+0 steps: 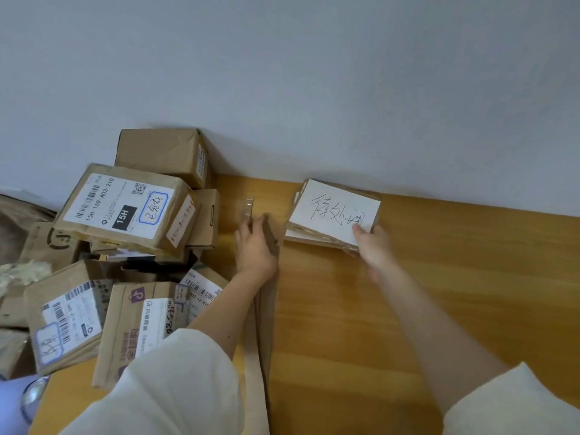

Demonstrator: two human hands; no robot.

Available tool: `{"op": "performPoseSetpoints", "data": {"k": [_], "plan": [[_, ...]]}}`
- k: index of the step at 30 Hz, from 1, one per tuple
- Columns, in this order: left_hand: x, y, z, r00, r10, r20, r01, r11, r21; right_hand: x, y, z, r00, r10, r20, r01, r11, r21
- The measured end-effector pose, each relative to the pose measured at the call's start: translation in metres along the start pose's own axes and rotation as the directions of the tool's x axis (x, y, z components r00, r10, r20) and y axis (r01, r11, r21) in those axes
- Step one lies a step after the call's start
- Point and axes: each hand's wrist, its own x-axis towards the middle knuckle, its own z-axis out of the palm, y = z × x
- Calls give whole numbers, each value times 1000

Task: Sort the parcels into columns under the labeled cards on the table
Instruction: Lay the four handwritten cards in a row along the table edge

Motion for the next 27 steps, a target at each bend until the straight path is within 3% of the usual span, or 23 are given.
{"op": "performPoseSetpoints", "data": {"k": [2,4,6,8,10,13,16,19,27], "plan": [[-7,7,-5,992,37,-120,-49,993,-103,-9,0,-9,1000,-8,28,7,1000,23],[-15,17,-8,992,-39,-124,-8,934,-357,-18,-1,-17,996,-20,85,15,998,56],[-26,30,-16,976,-180,122,216,731,-647,-29,-1,-23,989,-30,146,17,996,89],[-35,35,-22,903,-146,403,422,473,-773,-37,1,-28,981,-32,193,12,995,102],[-46,35,-25,857,-15,516,491,332,-806,-46,3,-32,970,-36,239,10,994,110],[-59,29,-27,817,43,575,558,191,-808,-57,5,-40,960,-46,276,30,997,64],[-71,23,-28,817,24,576,565,166,-808,-64,11,-47,971,-94,218,104,994,-35],[-81,20,-28,807,25,590,578,176,-797,-68,18,-53,981,-139,134,144,989,-27],[-96,7,-17,815,-99,571,573,291,-767,-73,32,-66,994,-83,75,90,991,-100]]}}
